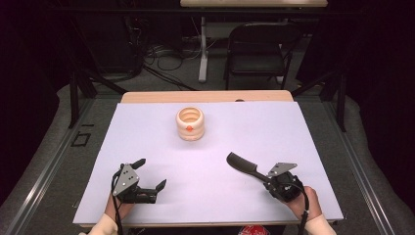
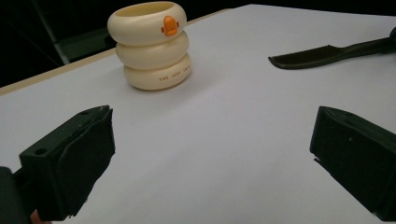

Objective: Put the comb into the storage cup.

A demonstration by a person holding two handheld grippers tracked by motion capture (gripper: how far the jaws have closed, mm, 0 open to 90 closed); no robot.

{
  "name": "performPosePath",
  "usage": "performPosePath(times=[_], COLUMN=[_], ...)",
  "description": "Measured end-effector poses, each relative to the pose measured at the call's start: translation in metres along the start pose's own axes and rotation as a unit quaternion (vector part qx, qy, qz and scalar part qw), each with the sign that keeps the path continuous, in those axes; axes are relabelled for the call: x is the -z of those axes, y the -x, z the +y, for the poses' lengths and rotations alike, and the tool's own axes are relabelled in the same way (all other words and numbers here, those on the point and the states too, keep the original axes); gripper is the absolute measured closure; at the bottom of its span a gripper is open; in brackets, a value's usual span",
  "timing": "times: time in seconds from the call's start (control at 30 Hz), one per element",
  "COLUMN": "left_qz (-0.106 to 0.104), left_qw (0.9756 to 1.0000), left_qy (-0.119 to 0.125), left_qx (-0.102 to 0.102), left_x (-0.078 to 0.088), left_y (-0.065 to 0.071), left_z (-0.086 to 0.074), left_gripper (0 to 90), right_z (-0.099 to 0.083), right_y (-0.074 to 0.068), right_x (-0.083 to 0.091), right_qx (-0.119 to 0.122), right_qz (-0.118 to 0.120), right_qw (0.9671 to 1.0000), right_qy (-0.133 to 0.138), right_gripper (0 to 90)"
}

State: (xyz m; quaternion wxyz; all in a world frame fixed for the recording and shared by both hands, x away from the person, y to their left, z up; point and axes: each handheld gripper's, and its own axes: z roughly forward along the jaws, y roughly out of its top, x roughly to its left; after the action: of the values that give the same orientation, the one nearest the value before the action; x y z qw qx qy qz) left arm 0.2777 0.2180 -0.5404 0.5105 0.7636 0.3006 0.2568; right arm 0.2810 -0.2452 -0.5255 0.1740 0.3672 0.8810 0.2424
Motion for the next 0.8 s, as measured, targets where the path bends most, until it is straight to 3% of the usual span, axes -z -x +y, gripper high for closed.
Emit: performPosePath(times=[0.2, 0.43, 0.5, 0.8], left_qz=[0.002, 0.002, 0.002, 0.006], left_qw=[1.0000, 1.0000, 1.0000, 1.0000], left_qy=[0.001, 0.002, 0.002, 0.006], left_qx=[0.001, 0.002, 0.003, 0.002], left_x=[0.000, 0.000, 0.000, 0.001], left_y=[0.000, -0.001, -0.001, -0.001], left_z=[0.000, 0.000, 0.000, 0.000], left_gripper=[0.2, 0.2, 0.1, 0.1], right_z=[0.003, 0.005, 0.006, 0.010], right_y=[0.000, 0.001, 0.002, 0.006], right_x=[0.009, 0.012, 0.013, 0.015], right_qx=[0.002, -0.004, 0.000, -0.006], right_qz=[-0.001, -0.002, -0.002, 0.000], right_qw=[0.9999, 0.9998, 0.9998, 0.9996], right_qy=[0.017, 0.018, 0.020, 0.029], right_gripper=[72.7, 62.9, 53.3, 31.9])
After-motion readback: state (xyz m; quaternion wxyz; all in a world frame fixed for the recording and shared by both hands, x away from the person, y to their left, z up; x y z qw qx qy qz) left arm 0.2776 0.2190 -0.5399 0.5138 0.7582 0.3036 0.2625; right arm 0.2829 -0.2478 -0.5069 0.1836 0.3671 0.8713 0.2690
